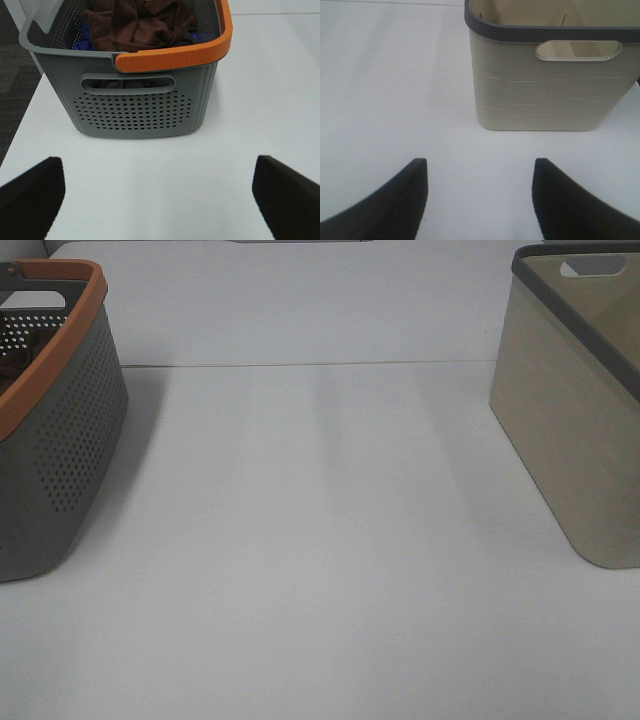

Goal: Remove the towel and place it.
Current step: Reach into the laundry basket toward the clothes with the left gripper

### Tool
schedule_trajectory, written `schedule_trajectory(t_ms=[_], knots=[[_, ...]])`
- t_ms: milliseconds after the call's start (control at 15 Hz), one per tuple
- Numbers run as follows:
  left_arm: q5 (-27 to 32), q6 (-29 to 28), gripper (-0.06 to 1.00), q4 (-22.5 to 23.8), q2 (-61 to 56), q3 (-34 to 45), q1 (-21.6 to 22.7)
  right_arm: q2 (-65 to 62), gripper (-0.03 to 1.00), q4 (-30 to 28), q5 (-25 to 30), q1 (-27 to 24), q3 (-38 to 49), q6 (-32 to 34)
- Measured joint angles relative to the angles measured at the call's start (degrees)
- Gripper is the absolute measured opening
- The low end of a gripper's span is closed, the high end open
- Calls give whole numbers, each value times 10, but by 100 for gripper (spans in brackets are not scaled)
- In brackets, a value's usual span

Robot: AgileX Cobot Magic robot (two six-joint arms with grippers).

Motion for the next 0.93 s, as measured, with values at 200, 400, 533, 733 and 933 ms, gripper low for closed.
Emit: schedule_trajectory(t_ms=[200,400,533,733,933], knots=[[0,0,97,0,0,0,0,0,60,0,0,0,0,0],[0,0,97,0,0,0,0,0,60,0,0,0,0,0],[0,0,97,0,0,0,0,0,60,0,0,0,0,0],[0,0,97,0,0,0,0,0,60,0,0,0,0,0],[0,0,97,0,0,0,0,0,60,0,0,0,0,0]])
